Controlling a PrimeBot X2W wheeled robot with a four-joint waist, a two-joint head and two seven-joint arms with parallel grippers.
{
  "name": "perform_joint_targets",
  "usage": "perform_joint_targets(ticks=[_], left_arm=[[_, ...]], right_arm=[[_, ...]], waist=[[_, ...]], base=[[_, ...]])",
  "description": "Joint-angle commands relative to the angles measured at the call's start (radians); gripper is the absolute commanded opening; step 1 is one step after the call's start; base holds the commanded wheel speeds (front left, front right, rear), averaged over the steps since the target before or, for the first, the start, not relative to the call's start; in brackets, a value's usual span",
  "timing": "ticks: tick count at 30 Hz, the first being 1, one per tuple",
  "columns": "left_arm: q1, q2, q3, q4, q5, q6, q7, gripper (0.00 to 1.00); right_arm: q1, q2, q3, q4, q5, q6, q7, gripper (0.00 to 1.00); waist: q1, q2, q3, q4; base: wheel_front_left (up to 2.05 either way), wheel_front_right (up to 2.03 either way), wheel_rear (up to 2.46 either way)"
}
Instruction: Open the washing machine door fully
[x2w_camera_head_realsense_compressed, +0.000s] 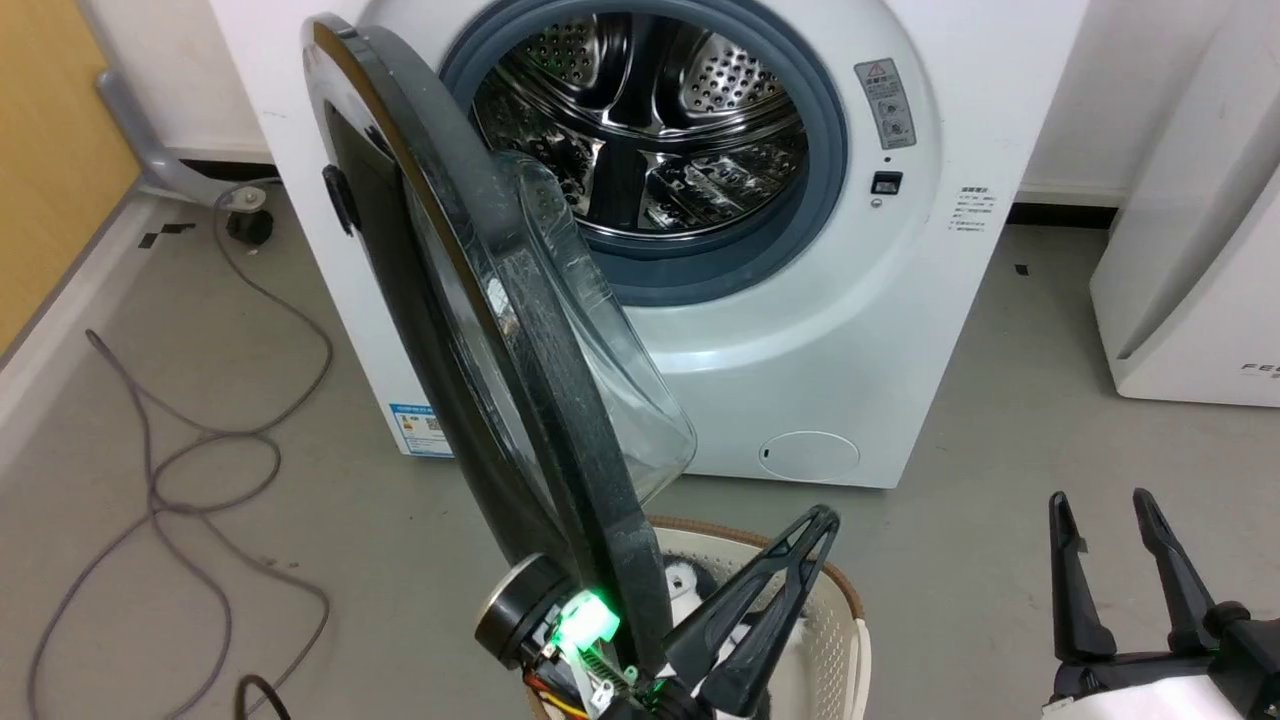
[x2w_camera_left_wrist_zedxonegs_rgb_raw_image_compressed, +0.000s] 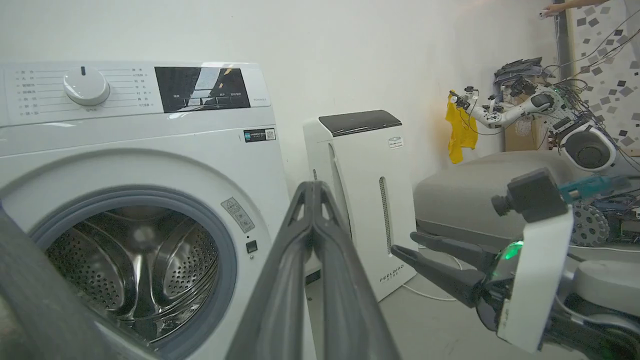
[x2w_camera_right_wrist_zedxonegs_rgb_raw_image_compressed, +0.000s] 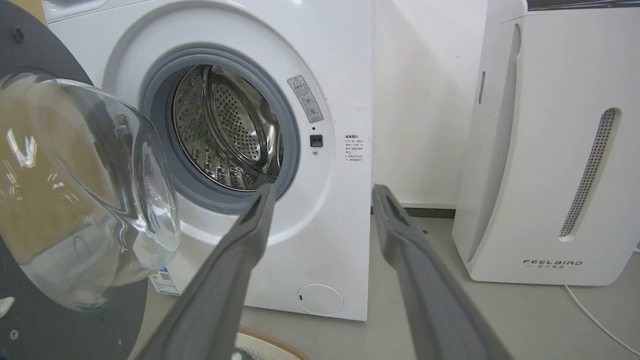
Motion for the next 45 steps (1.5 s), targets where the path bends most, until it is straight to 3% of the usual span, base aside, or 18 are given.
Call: perform_joint_targets(ticks=[1,19,33,45], left_arm=[[0.016,0.008,0.003,0.017,-0.005,0.006,-0.004,0.00],[0.042,-0.001,0.089,0.294,-0.067,0.031,-0.004,0.00],[0.090,-0.003,0.092,0.252,-0.047,0.016,-0.004,0.00],[0.110,0.013,0.134,0.231,-0.042,0.030,-0.004,0.00]], right_arm=[[0.011,0.004,-0.001,0.000,-0.002,0.001,-0.004,1.00],[-0.014,0.005,0.000,0.033,-0.011,0.001,-0.004,1.00],[0.003,0.005,-0.001,0.045,0.002,0.001,-0.004,1.00],[0.004,0.005,0.005,0.046,0.010,0.001,-0.004,1.00]], waist=[[0.0000,0.0000,0.003,0.004],[0.0000,0.0000,0.033,0.057],[0.0000,0.0000,0.014,0.158],[0.0000,0.0000,0.015,0.270]], base=[[0.00,0.00,0.00],[0.00,0.00,0.00],[0.00,0.00,0.00],[0.00,0.00,0.00]])
